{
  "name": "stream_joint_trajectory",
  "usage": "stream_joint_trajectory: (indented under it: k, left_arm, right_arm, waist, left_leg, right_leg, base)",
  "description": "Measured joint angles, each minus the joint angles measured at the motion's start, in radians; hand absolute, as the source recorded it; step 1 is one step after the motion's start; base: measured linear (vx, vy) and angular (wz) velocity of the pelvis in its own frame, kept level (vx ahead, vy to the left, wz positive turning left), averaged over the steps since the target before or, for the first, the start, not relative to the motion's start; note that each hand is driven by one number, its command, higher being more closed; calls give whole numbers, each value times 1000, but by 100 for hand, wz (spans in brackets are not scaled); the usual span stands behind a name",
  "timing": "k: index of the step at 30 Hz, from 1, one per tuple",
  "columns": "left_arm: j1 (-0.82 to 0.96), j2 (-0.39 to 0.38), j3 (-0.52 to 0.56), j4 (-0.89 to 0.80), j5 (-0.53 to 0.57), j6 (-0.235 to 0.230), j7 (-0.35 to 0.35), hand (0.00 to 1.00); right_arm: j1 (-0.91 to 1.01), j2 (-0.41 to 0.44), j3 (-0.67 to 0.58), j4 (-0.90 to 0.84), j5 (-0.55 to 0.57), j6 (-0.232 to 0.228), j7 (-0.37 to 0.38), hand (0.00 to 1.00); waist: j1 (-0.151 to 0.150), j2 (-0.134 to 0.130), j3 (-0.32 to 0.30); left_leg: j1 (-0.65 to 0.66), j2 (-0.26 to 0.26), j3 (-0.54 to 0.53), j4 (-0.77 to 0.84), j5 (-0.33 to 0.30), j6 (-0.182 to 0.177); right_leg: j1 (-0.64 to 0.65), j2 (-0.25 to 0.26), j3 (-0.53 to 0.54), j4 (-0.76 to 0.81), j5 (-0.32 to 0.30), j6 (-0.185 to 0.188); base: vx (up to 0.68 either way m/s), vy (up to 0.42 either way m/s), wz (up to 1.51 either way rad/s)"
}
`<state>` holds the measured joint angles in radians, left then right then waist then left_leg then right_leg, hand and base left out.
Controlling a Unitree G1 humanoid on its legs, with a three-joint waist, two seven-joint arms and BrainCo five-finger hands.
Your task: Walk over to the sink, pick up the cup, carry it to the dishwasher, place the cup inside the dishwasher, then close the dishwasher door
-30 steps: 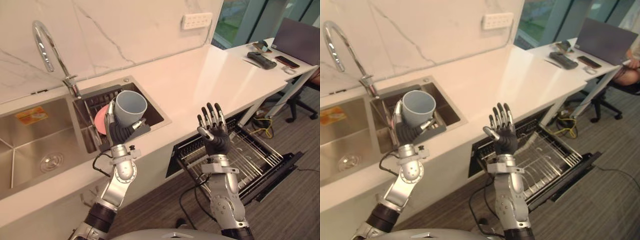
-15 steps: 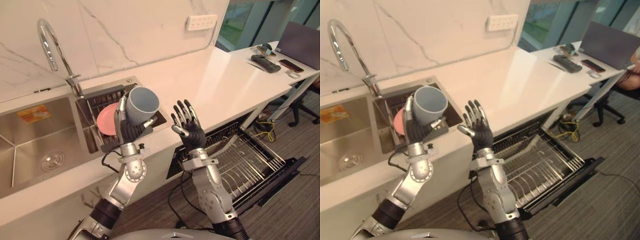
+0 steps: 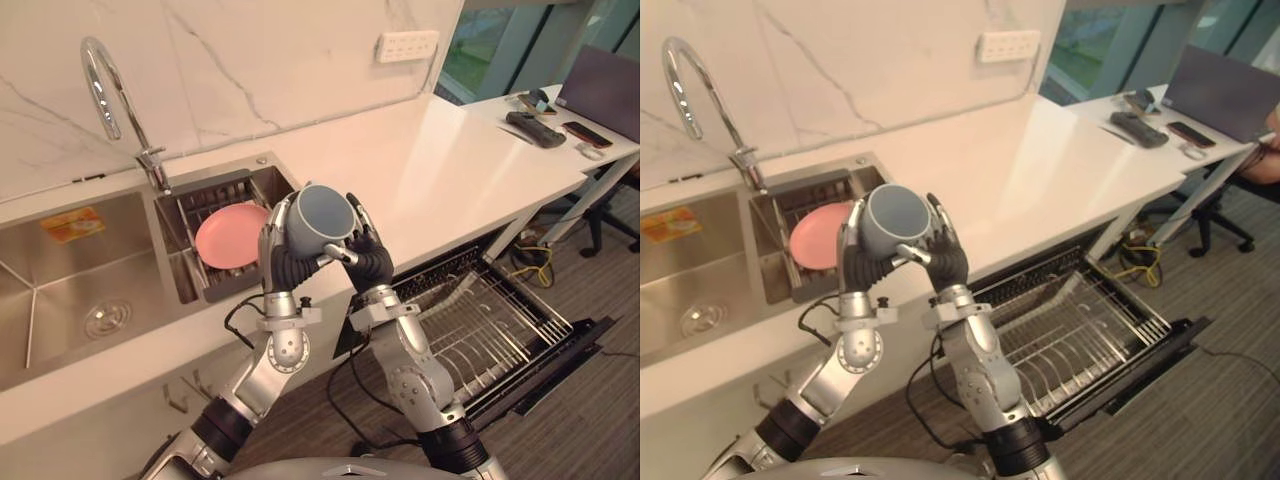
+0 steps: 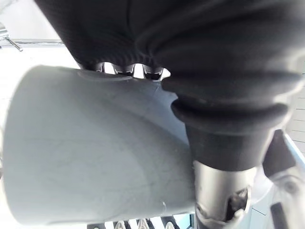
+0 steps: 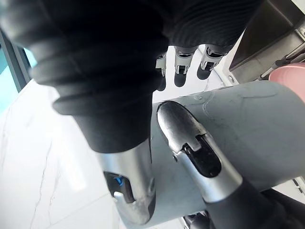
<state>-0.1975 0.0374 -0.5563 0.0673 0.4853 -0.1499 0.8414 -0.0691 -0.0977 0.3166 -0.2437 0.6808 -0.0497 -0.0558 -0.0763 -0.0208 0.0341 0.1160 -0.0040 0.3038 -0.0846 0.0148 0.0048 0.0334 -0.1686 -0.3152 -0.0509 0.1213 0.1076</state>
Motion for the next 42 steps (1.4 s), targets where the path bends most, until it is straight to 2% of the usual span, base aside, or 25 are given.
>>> stream_joint_trajectory:
  k: [5, 10, 21, 25, 26, 37, 39, 42]
  left_arm:
    - [-10, 1, -13, 18, -2, 5, -12, 100]
    - [-10, 3, -17, 26, -2, 12, -17, 100]
    - [-10, 2, -34, 66, -13, 35, 6, 100]
    - [-15, 2, -34, 76, -13, 36, 13, 100]
    - [-16, 2, -34, 83, -13, 36, 24, 100]
    - [-17, 3, -34, 102, -49, 53, 46, 100]
    - [-17, 6, -34, 102, -50, 53, 48, 100]
    - [-18, 11, -34, 102, -49, 32, 53, 100]
  right_arm:
    - [-28, -7, 21, 27, -1, 70, -2, 0]
    - [-41, -23, 25, 30, -6, 93, 0, 0]
    - [-84, -31, 36, 76, -22, 99, -25, 0]
    - [-97, -30, 38, 82, -33, 100, -61, 0]
    - [-102, -30, 41, 86, -42, 102, -65, 100]
    - [-121, -28, 67, 86, -58, 112, -137, 100]
    - [-122, -28, 72, 86, -53, 107, -142, 100]
    - [-122, -28, 80, 88, -35, 69, -143, 100]
  waist:
    - [10, -1, -3]
    - [16, -4, -17]
    - [21, -12, -38]
    - [24, -12, -55]
    - [26, -12, -56]
    - [45, -15, -64]
    - [47, -17, -67]
    - [51, -16, -68]
  left_leg:
    - [-1, 0, -2, -1, 4, 2]
    - [-15, 0, -4, -1, 12, 2]
    - [-19, 2, -8, -2, 28, 0]
    - [-30, 2, -12, -2, 33, 2]
    - [-29, 2, -14, -2, 36, 1]
    - [-40, 7, -33, -2, 42, -10]
    - [-43, 9, -34, -2, 42, -11]
    - [-44, 14, -35, -2, 43, -12]
  right_leg:
    - [-2, 0, 2, 2, 2, -5]
    - [-20, -1, 2, 5, 3, -8]
    - [-25, -1, 1, 13, 5, -11]
    - [-35, -1, 0, 16, 7, -13]
    - [-35, -1, 0, 19, 7, -13]
    - [-38, 1, -7, 29, 4, -16]
    - [-39, 1, -7, 28, 4, -17]
    - [-39, 3, -9, 28, 2, -20]
  base:
    - [-63, -7, 0]
    - [-38, -6, 1]
    - [0, 0, 0]
    - [1, -1, 1]
    - [0, 0, 0]
    - [-8, -4, 5]
    - [0, 0, 0]
    - [10, -5, 1]
